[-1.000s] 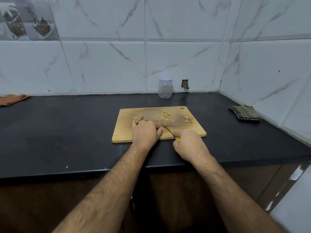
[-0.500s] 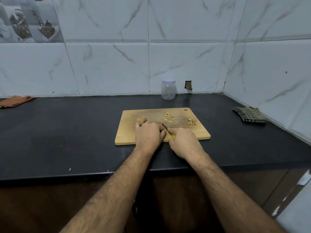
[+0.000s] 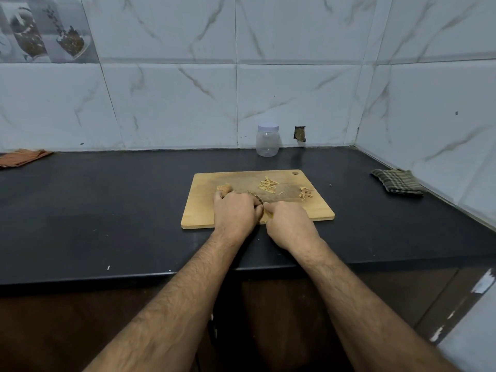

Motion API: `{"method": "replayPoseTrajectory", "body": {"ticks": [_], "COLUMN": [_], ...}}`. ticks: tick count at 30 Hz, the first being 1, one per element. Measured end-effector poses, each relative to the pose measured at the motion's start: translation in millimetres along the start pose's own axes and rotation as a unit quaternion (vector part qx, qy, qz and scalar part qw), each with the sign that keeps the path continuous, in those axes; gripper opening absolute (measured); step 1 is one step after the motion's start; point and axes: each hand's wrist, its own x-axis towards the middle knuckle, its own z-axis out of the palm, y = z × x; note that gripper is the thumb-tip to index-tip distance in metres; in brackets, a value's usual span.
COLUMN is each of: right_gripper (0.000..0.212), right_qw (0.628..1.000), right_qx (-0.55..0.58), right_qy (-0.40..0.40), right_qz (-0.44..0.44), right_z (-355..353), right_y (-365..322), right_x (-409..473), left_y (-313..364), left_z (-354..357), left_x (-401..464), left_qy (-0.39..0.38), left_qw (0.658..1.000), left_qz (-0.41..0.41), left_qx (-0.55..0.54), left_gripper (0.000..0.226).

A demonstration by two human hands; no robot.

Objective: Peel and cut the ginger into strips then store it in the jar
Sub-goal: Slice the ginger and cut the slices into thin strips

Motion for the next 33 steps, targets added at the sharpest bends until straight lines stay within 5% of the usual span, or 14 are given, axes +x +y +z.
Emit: {"method": "replayPoseTrajectory", "body": {"ticks": [33], "right_gripper": [0.047], "right_qw": [0.998], "right_qx": [0.051], "right_qy": [0.023], "right_qz": [-0.003], "right_z": [5.1], "right_y": [8.9], "right_x": [-0.3], "left_y": [-6.5], "left_z": [4.2], "left_x": [-8.3], "left_qy": [0.020], "left_qw": [0.997], "left_qz": [0.071], "left_qx": [0.011], "left_gripper": [0.036]}}
